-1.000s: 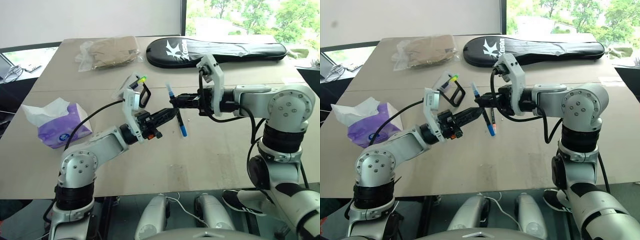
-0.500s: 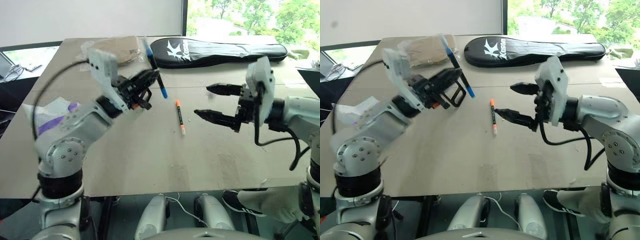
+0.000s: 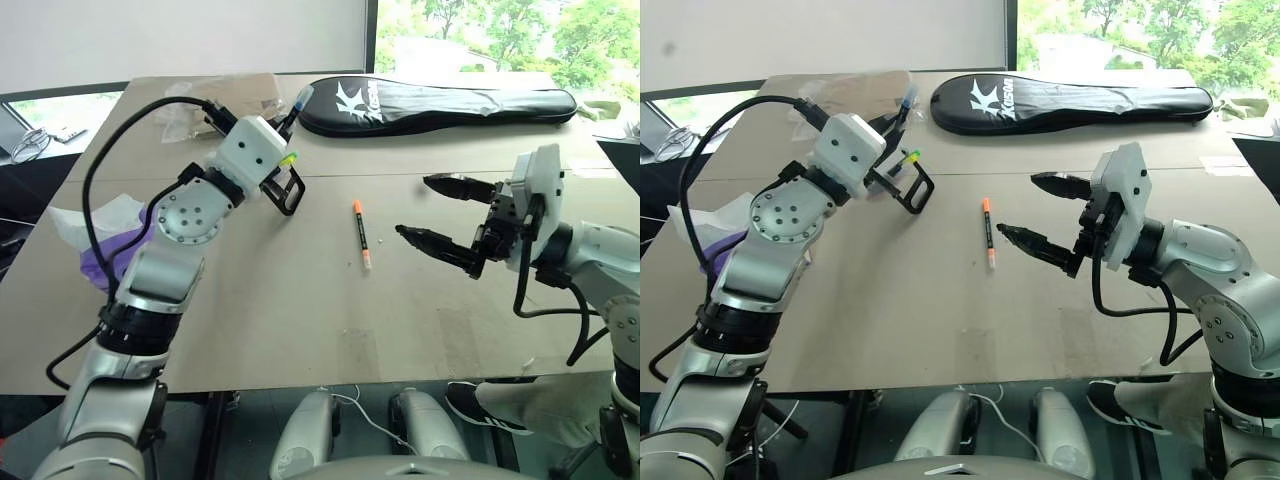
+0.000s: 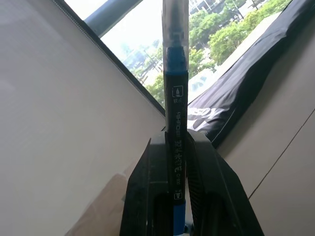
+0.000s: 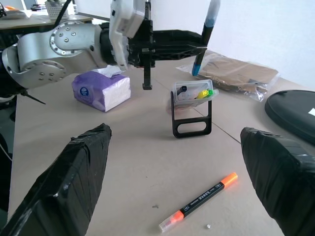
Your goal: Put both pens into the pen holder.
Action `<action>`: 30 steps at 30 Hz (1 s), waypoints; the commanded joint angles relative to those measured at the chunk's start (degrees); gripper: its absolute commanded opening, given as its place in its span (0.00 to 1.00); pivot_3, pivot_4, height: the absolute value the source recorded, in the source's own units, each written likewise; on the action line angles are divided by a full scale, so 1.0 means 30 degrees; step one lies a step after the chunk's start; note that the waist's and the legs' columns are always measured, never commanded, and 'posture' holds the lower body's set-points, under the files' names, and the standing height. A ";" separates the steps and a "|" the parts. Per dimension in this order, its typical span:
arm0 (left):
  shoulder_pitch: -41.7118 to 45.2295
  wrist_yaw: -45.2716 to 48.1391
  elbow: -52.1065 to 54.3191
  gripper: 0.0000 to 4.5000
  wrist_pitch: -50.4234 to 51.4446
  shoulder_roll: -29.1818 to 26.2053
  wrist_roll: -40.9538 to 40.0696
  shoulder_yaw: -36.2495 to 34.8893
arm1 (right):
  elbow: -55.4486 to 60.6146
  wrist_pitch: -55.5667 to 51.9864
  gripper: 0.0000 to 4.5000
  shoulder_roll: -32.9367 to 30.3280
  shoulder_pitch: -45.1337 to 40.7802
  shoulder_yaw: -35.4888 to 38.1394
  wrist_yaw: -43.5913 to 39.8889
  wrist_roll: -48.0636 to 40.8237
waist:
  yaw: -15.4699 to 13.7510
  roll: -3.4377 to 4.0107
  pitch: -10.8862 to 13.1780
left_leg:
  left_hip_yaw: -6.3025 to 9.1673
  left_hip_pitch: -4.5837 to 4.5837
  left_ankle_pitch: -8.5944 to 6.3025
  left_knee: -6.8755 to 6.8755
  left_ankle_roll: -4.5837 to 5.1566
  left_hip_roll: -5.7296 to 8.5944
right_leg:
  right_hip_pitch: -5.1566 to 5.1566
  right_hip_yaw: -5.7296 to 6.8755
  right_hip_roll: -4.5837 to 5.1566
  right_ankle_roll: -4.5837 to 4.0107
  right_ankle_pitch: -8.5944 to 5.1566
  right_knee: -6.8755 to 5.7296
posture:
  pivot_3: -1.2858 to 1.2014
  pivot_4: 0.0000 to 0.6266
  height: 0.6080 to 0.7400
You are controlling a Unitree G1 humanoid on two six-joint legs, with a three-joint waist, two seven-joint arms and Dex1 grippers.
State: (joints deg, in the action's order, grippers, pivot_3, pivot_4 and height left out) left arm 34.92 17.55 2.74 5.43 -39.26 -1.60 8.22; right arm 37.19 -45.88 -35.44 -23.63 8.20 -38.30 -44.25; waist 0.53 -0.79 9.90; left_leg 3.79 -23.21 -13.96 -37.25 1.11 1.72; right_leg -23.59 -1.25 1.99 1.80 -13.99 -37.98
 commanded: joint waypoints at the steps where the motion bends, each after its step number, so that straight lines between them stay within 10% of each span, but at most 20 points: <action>1: 0.0765 0.0575 -0.1126 0.00 -0.1380 0.0284 0.1129 -0.0064 | 0.0899 0.0532 0.99 -0.0217 0.0116 0.0388 0.0413 -0.0174 | 0.0003 0.0000 0.0000 | 0.0002 -0.0004 0.0000 0.0000 -0.0001 0.0000 | -0.0002 0.0003 0.0000 0.0000 0.0000 0.0001 | 0.52 0.24 1.00; 10: 0.0638 0.0444 -0.3025 0.00 -0.1374 0.1322 0.2656 -0.0522 | 0.1506 0.0600 0.99 -0.0311 0.0657 0.0600 0.1277 -0.0462 | 0.0030 -0.0001 0.0000 | 0.0013 -0.0011 -0.0001 -0.0006 0.0001 -0.0001 | -0.0009 0.0007 0.0002 0.0001 0.0001 -0.0008 | 0.52 0.24 1.00; 18: -0.0025 0.1954 -0.0409 0.75 0.0628 0.1973 0.0535 -0.1847 | 0.1276 0.0807 1.00 -0.0377 0.0758 0.0439 0.1584 -0.0340 | 0.0034 -0.0001 0.0000 | 0.0020 -0.0021 -0.0001 -0.0018 0.0003 0.0000 | -0.0009 0.0019 0.0003 0.0001 0.0002 -0.0010 | 0.52 0.24 1.00; 20: 0.0102 0.2541 0.1576 0.95 0.4323 0.3232 -0.2897 -0.3037 | 0.1208 0.0840 1.00 -0.0393 0.0765 0.0413 0.1682 -0.0329 | 0.0019 -0.0002 0.0000 | 0.0023 -0.0030 0.0000 -0.0026 0.0001 0.0000 | -0.0010 0.0016 0.0010 0.0002 0.0002 -0.0008 | 0.52 0.24 1.00; 23: 0.1754 0.0673 0.3885 0.97 1.2508 0.5831 -0.8170 -0.5246 | 0.1125 0.0834 1.00 -0.0516 0.0801 0.0463 0.1787 -0.0296 | -0.0027 -0.0005 -0.0001 | 0.0167 -0.0155 0.0014 -0.0146 -0.0024 0.0002 | -0.0040 0.0083 0.0017 0.0005 0.0005 -0.0009 | 0.52 0.24 1.00; 30: 0.8199 -0.6031 0.2947 0.97 2.8465 1.1792 -0.6666 -0.8279 | 0.1168 0.0786 1.00 -0.1019 0.1194 0.1135 0.2136 -0.0240 | 0.0023 -0.0054 0.0027 | 0.0253 -0.0179 -0.0012 -0.0350 0.0022 0.0068 | 0.0054 0.0242 -0.0074 0.0090 0.0039 -0.0049 | 0.52 0.24 1.00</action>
State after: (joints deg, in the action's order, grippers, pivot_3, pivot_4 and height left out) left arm 58.13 2.69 13.07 84.00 -5.04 -23.11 -15.01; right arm 39.42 -44.55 -37.68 -20.20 9.13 -32.49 -44.54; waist 0.60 -0.95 9.98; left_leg 4.50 -23.72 -14.00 -38.30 1.18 1.95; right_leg -23.43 -0.57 1.78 2.08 -13.87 -38.13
